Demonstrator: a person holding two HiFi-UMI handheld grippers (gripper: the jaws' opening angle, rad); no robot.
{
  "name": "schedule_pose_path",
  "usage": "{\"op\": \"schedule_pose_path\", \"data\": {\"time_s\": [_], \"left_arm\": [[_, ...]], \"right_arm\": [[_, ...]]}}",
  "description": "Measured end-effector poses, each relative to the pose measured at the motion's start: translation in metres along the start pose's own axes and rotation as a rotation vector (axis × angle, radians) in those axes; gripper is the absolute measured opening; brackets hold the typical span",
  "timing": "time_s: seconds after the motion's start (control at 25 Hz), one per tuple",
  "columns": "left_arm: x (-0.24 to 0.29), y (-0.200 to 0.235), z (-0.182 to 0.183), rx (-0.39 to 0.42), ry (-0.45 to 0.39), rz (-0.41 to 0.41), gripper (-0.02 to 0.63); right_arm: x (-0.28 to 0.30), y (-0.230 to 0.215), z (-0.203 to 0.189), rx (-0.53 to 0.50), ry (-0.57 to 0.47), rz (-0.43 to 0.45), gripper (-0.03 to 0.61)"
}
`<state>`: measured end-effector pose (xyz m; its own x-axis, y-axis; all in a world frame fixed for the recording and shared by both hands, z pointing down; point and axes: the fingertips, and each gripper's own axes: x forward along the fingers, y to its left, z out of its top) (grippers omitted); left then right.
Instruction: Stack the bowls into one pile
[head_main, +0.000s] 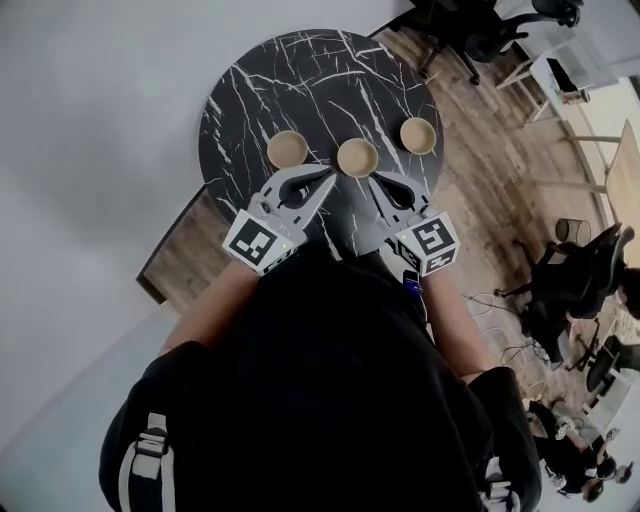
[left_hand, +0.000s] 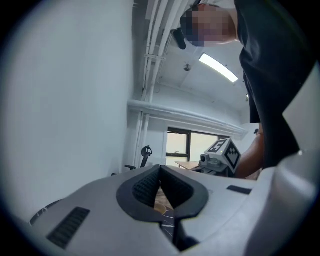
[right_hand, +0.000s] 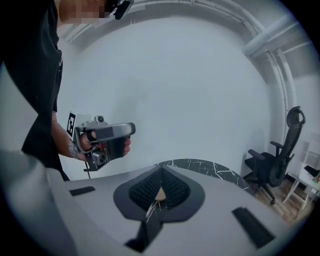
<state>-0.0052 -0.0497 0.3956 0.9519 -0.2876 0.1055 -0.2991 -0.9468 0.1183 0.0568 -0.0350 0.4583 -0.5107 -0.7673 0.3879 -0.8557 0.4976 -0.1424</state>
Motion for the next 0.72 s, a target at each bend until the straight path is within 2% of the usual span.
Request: {"op": "schedule_pose_path", "data": {"time_s": [0.16, 0.4, 0.72], "left_arm": [[0.009, 0.008, 0.001, -0.007, -0.025, 0.078, 0.005], [-0.003, 0.017, 0.003, -0.024, -0.038, 0.202, 0.005], [-0.007, 0.019, -0.007, -0.013, -0.043, 0.263, 0.005]], "right_arm": [[0.013, -0.026, -0.01, -0.011, 0.038, 0.047, -0.006], [0.043, -0.031, -0.015, 0.02, 0.075, 0.163, -0.006], [0.066, -0.046, -0.064, 0.013, 0.201, 0.189, -0.006]]}}
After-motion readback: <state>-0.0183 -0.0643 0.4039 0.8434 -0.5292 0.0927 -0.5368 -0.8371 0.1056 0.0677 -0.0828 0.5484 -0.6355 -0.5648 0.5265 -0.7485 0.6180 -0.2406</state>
